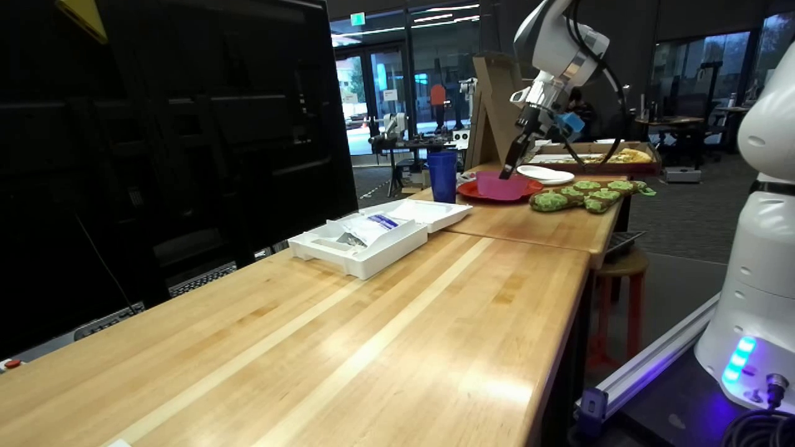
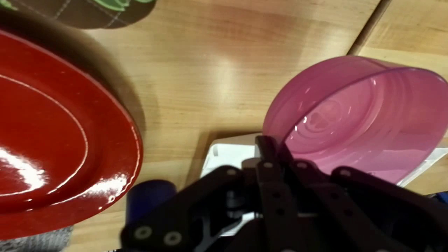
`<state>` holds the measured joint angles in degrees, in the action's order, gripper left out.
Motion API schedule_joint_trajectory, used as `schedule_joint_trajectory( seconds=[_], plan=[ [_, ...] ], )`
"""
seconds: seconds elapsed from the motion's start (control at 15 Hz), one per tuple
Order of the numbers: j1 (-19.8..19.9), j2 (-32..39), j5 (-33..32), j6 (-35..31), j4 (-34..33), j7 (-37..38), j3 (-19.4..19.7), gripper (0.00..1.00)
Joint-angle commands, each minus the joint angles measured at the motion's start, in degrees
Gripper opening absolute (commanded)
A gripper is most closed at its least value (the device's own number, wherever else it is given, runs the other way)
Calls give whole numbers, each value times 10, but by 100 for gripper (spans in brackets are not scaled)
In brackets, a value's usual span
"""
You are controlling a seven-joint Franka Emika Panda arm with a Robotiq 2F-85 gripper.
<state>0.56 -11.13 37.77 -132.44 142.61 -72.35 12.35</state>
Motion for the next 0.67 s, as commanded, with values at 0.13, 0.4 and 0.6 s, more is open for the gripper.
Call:
schedule_joint_trajectory(
  seconds=[0.13, 0.4, 0.6],
  plan=[
    [29, 8, 17, 12, -41, 5, 12, 1],
    [45, 25, 41, 12, -68, 3, 25, 1],
    [58, 45, 57, 12, -90, 5, 31, 1]
  ],
)
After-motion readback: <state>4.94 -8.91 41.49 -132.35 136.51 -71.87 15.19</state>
